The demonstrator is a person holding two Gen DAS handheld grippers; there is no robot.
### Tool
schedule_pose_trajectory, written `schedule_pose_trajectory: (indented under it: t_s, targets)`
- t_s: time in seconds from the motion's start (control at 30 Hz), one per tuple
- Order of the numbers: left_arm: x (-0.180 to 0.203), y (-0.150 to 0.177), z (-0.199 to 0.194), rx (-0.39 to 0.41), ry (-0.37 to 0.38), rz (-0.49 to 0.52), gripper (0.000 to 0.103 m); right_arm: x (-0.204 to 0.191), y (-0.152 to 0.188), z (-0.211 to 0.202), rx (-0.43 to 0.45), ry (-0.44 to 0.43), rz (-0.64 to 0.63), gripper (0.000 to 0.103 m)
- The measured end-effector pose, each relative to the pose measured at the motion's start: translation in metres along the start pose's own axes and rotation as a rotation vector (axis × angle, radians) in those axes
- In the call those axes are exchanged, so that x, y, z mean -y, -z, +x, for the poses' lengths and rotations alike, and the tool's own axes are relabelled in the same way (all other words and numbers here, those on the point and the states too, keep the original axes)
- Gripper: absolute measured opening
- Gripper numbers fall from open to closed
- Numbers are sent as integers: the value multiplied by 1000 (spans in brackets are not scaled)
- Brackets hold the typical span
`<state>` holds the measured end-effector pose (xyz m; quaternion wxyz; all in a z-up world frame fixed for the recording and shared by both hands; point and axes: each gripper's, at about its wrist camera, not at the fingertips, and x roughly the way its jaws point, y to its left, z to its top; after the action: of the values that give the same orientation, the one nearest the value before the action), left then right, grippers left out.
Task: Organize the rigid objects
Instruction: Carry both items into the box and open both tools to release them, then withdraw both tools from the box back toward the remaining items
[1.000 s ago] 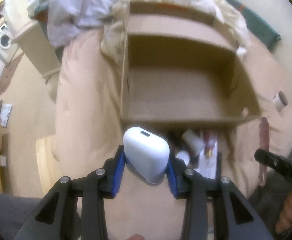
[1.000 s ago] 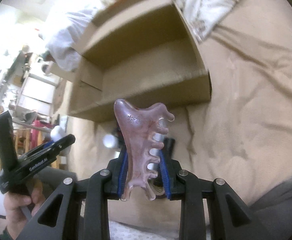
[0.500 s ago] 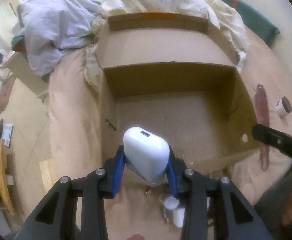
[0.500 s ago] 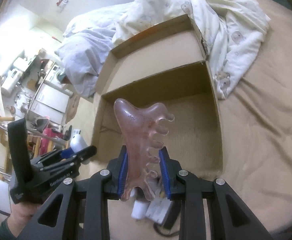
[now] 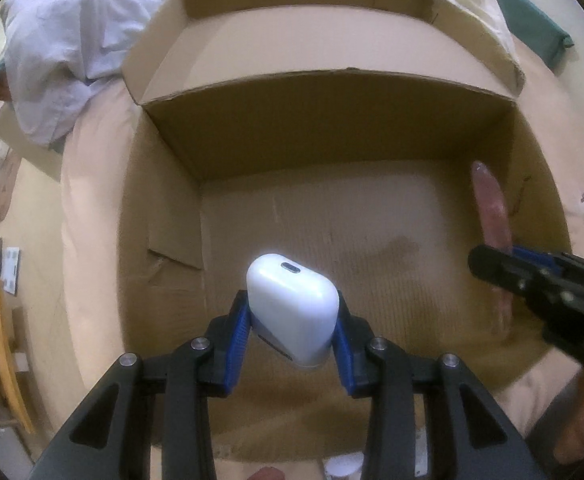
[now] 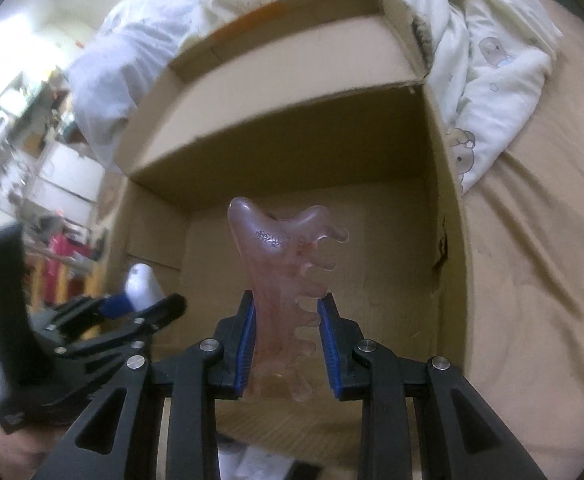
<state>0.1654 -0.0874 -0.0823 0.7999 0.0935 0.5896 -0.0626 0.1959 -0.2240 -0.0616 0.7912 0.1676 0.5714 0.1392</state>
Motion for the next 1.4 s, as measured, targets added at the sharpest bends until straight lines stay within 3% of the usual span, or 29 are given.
schedule_pose_trajectory:
  t_s: [0.17,0.5,0.57,0.6,0.63,0.67,0.77,0.8,0.83,0.9,1.4]
  targets:
    - [-5,0,10,-17,-18,-10,35,-6,0,12,-14,61,-36,31]
    - [-5,3,13,-21,-25,-6,38,-10,-1,18,-13,75,-29,32]
    - [0,5,10,-21,-7,6,49,-10,-2,16,-4,73,-15,36]
    - [4,5,6,-9,11,16,63,-9,-1,13,4,66,-12,42]
    - [7,5,2,4,9,25,83,-9,-2,10,15,46,-11,57]
    - [10,6,-1,18,5,32,89,-12,-3,6,33,9,-10,67]
    - [13,5,-11,53,11,33,95,-18,-5,-6,97,-26,-22,77]
    - [12,4,-12,60,13,30,101,-18,-5,-9,112,-29,-23,86]
    - [11,4,-15,70,14,22,103,-18,-6,-12,127,-28,-19,98]
    - [9,3,-18,79,22,4,103,-14,-8,-15,149,-30,1,103]
    - [2,3,-28,121,39,-32,103,-10,-9,-25,202,-7,9,103]
